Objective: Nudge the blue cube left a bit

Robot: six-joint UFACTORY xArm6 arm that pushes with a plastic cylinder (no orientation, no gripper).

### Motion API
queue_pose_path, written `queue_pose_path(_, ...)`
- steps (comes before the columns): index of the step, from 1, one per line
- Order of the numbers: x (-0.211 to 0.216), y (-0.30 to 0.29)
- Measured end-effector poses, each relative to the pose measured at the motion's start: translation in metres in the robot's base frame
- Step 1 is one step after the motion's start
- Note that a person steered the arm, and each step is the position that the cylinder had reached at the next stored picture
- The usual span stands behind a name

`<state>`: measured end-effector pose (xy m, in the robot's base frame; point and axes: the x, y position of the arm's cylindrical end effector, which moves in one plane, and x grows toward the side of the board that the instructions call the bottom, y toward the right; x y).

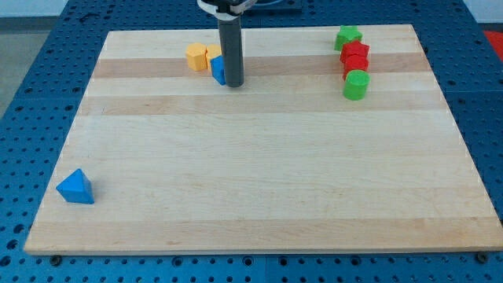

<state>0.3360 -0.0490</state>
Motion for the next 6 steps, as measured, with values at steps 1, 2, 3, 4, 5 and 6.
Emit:
queue_pose_path(1, -0.001, 0.034)
queue_pose_path(2, -0.025, 0.075)
queue_pose_path(3, -0.044, 0.069)
queue_pose_path(4, -0.044, 0.037)
queue_pose_path(5, -0.041, 0.012)
queue_pose_path(6, -0.031, -0.011)
